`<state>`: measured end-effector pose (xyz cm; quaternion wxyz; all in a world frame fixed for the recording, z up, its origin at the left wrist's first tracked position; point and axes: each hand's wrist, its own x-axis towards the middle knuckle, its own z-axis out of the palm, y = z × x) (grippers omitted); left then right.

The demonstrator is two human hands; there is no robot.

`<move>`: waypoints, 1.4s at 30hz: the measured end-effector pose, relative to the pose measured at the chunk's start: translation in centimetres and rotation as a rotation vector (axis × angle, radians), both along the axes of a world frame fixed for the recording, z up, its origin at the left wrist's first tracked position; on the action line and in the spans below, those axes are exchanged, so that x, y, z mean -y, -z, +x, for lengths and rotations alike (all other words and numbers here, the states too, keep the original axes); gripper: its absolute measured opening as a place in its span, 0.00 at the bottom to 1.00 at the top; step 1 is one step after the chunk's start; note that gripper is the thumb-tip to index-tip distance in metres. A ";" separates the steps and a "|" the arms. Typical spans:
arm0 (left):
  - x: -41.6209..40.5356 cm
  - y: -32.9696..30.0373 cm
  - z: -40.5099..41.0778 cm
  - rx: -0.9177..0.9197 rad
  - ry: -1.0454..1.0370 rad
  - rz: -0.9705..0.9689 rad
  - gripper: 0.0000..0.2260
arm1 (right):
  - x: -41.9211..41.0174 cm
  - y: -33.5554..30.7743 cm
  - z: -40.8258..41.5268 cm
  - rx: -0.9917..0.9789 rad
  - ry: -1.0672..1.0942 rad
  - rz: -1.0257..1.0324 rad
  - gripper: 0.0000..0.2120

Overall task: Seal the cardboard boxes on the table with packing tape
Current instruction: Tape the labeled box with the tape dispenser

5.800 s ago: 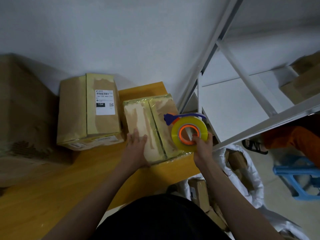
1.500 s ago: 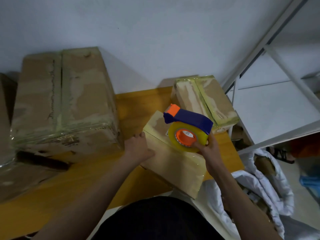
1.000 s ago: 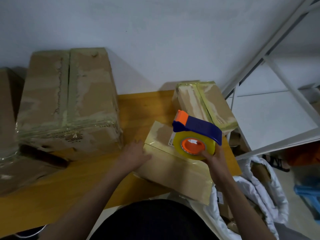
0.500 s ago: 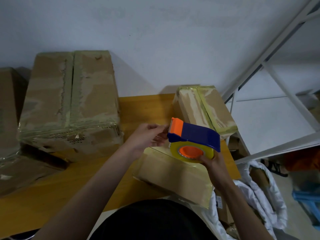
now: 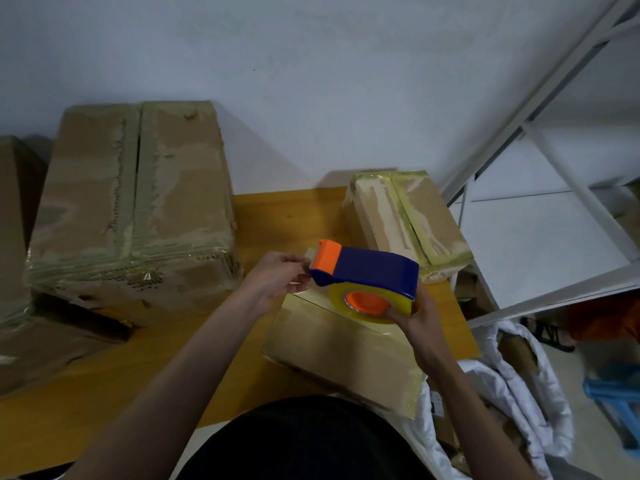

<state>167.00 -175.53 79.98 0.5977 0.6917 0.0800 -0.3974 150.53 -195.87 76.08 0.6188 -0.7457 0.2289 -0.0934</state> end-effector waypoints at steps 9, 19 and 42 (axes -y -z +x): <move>-0.9 4.5 0.7 0.160 0.121 0.175 0.08 | -1.0 -0.1 -0.1 -0.020 -0.080 -0.329 0.32; -2.0 7.2 0.6 0.239 0.122 0.213 0.06 | -0.4 0.4 -1.4 -0.081 -0.124 -0.500 0.31; -3.5 14.3 2.7 0.246 0.034 0.321 0.10 | -0.8 3.9 -0.6 -0.163 -0.165 -0.622 0.29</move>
